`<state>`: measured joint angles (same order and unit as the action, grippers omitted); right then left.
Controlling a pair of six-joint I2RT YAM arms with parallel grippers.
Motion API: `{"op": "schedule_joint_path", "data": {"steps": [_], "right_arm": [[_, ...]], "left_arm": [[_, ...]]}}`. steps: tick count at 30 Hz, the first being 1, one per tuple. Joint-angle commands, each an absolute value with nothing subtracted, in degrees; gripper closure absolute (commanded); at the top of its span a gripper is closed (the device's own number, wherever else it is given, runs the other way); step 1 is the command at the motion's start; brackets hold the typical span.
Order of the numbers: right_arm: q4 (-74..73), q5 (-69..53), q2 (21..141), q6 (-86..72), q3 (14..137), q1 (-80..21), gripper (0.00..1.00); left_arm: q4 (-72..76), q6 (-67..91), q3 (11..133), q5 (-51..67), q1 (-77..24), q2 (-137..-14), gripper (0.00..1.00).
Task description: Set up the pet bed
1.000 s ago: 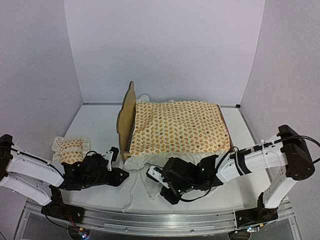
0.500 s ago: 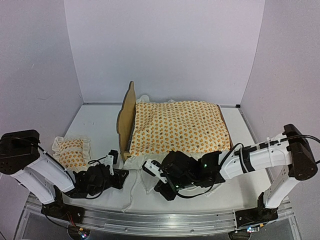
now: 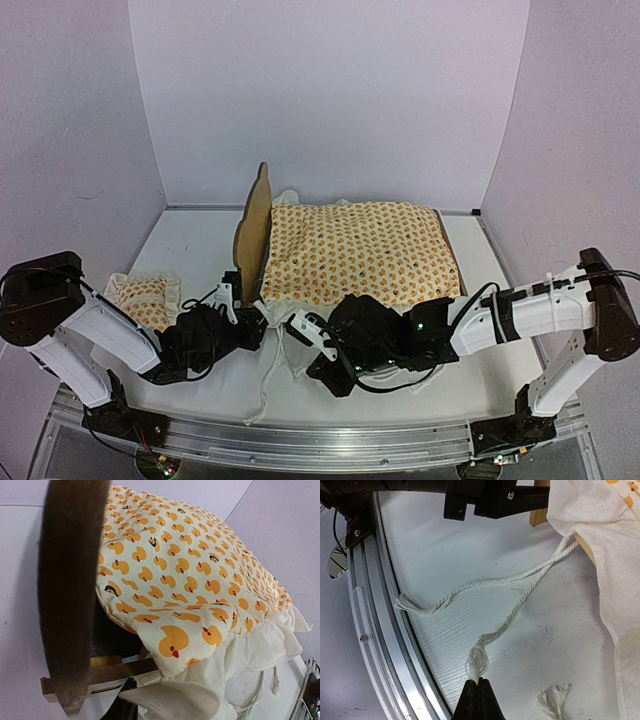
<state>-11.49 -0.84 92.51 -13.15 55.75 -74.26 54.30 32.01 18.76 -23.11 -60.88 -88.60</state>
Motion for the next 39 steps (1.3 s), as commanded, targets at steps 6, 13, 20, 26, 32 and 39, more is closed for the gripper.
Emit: {"op": "schedule_joint_path", "data": {"steps": [6, 13, 20, 26, 32, 39], "right_arm": [[-9.52, -0.68, 90.53, -12.61, 56.29, -74.06, 1.0], [-9.53, -0.91, 90.52, -12.35, 56.63, -74.01, 1.0], [-9.49, -0.67, 89.52, -11.95, 56.36, -74.02, 1.0], [-9.4, -0.94, 89.82, -11.78, 56.71, -73.94, 1.0], [-9.06, -1.16, 89.74, -11.82, 56.9, -74.01, 1.0], [-9.36, -1.11, 88.92, -11.43, 57.22, -74.0, 1.0]], "left_arm": [[54.66, 37.56, 18.93, -19.77, -60.29, -90.6, 0.77], [54.59, 43.52, 17.89, -15.96, -59.33, -92.55, 0.81], [52.29, 45.31, 15.97, -14.7, -59.33, -91.6, 0.81], [50.95, 47.13, 15.03, -17.17, -59.24, -91.69, 0.88], [53.54, 39.94, 19.86, -14.4, -59.33, -97.05, 0.83], [62.42, 36.25, 21.44, -16.17, -59.33, -102.87, 0.82]]}}
